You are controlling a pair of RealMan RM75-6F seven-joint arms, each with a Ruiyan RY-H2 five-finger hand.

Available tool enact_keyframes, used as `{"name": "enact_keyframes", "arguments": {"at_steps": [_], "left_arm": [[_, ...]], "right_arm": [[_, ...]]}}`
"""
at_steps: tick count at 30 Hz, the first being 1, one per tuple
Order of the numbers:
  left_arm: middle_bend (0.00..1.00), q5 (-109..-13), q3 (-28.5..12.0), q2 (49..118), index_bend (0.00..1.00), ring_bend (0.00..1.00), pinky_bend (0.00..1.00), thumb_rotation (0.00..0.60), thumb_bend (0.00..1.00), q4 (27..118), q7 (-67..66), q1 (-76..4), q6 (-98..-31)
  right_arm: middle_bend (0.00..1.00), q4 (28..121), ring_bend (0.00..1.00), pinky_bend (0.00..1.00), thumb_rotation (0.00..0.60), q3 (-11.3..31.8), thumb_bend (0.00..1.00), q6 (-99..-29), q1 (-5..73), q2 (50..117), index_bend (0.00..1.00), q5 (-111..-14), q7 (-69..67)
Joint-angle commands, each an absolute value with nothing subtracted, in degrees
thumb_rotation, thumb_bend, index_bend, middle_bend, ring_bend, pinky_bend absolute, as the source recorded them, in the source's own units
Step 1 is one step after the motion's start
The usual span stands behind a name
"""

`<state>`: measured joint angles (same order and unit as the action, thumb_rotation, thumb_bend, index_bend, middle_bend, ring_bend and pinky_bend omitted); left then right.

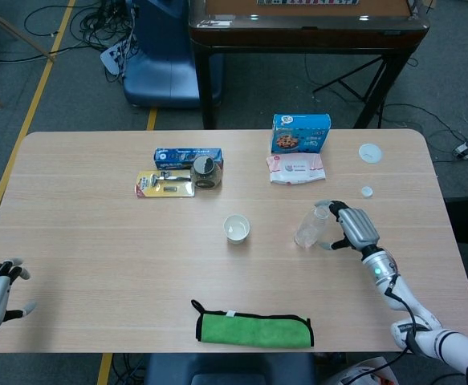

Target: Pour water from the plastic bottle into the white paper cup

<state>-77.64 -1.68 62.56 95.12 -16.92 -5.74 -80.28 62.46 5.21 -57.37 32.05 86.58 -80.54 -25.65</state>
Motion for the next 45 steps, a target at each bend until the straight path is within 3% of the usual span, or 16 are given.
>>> {"name": "enact_keyframes", "arguments": {"at_steps": [1,17,26,37,45], "left_arm": [[0.27,-77.61,-1.62,62.72,0.43,0.28,0.55,0.600,0.00,95.01,-17.07,-5.79,-80.14],[0.27,-81.31,-1.02,63.95,0.42,0.28,0.55,0.600,0.00,93.45,-15.58,-5.80,-81.72],[0.27,-84.06,-0.53,65.03,0.42,0.28,0.55,0.600,0.00,91.80,-13.81,-5.68,-82.90],[0.28,-85.58,0.01,66.00,0.42,0.28,0.55,0.600,0.00,91.18,-13.99,-5.67,-83.11],[0.28,-85.67,-0.11,66.00,0.42,0.28,0.55,0.600,0.00,91.19,-13.81,-5.79,-82.96]], "right_arm": [[0.22,64.76,0.19,0.42,0.600,5.30,0.00,-58.32,31.01,84.50,0.22,-80.16,-24.22],[0.22,83.82,0.19,0.40,0.600,2.17,0.00,-63.21,24.30,68.07,0.22,-79.50,-8.75],[0.23,90.84,0.19,0.40,0.600,-1.26,0.00,-69.81,17.72,60.40,0.22,-81.38,-4.04],[0.27,94.02,0.19,0.39,0.600,-3.97,0.00,-80.18,10.13,57.71,0.22,-86.53,0.57],[0.28,96.41,0.19,0.39,0.600,-4.15,0.00,-83.63,7.94,56.77,0.22,-89.72,3.65]]}}
